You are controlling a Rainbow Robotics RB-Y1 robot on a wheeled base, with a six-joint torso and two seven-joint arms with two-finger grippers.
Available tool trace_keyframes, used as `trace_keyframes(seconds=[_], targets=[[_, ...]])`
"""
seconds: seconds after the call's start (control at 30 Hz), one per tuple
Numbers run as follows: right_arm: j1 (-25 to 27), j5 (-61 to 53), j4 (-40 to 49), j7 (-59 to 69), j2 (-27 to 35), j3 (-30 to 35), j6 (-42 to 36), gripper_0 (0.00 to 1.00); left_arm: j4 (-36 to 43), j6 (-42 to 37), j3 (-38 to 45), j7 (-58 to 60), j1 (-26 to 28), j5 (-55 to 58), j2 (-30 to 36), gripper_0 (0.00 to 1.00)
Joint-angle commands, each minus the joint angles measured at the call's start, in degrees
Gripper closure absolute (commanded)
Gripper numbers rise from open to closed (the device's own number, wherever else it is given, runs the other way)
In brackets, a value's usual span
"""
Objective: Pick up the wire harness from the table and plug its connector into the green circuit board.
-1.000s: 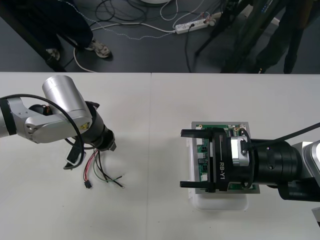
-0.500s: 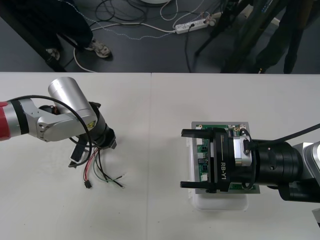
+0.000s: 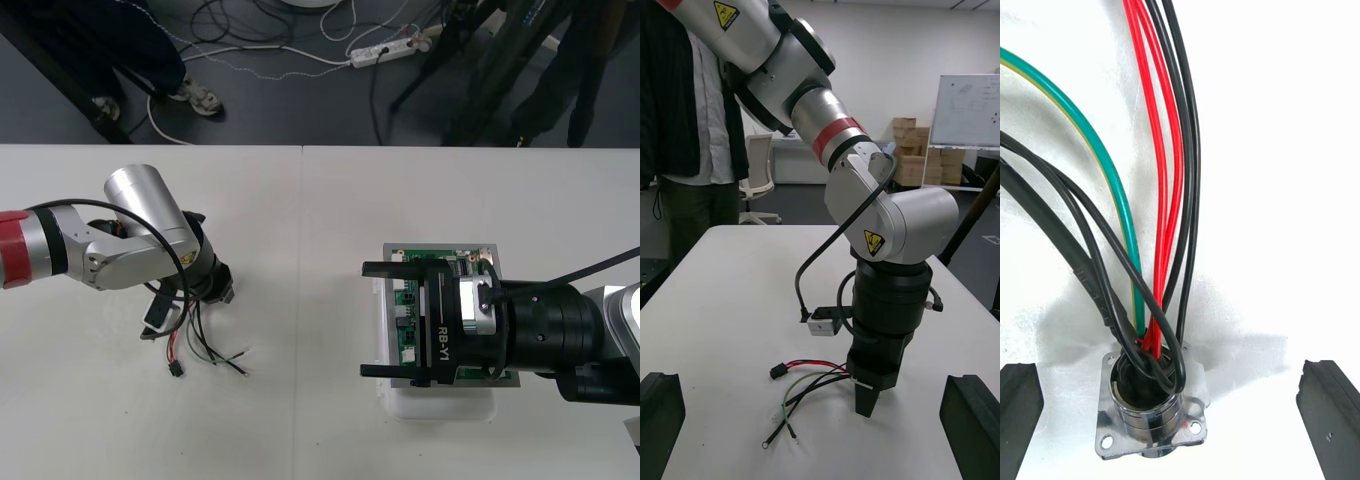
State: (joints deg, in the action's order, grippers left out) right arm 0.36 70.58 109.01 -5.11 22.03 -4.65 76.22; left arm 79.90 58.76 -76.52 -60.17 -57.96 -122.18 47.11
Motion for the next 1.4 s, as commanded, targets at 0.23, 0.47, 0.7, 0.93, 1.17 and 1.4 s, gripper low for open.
trace_keyframes(seconds=[0.23, 0.47, 0.7, 0.93, 1.17, 1.4], targets=[[0.9, 0.2, 0.8, -2.0, -0.3, -0.5, -0.2, 0.0, -0.6, -2.8, -1.0, -2.3, -2.7, -0.6, -1.6, 0.0], [1.0, 0.3, 0.8, -2.1, -0.3, -0.5, -0.2, 0.0, -0.9, -2.9, -0.9, -2.3, -2.7, -0.6, -1.7, 0.39], [1.0, 0.3, 0.8, -2.1, -0.3, -0.5, -0.1, 0.0, -0.9, -2.9, -1.0, -2.4, -2.7, -0.7, -1.7, 1.0], [1.1, 0.3, 0.8, -2.2, -0.3, -0.5, 0.2, 0.0, -0.9, -2.9, -1.4, -2.4, -2.7, -1.1, -1.7, 1.0], [1.3, 0.2, 0.8, -2.1, -0.3, -0.5, 0.6, 0.0, -0.9, -2.9, -1.4, -2.3, -2.7, -1.0, -1.6, 1.0], [1.3, 0.1, 0.8, -2.1, -0.3, -0.5, 0.5, 0.0, 0.2, -1.5, 0.5, -2.5, -2.7, -0.3, -0.7, 1.0]])
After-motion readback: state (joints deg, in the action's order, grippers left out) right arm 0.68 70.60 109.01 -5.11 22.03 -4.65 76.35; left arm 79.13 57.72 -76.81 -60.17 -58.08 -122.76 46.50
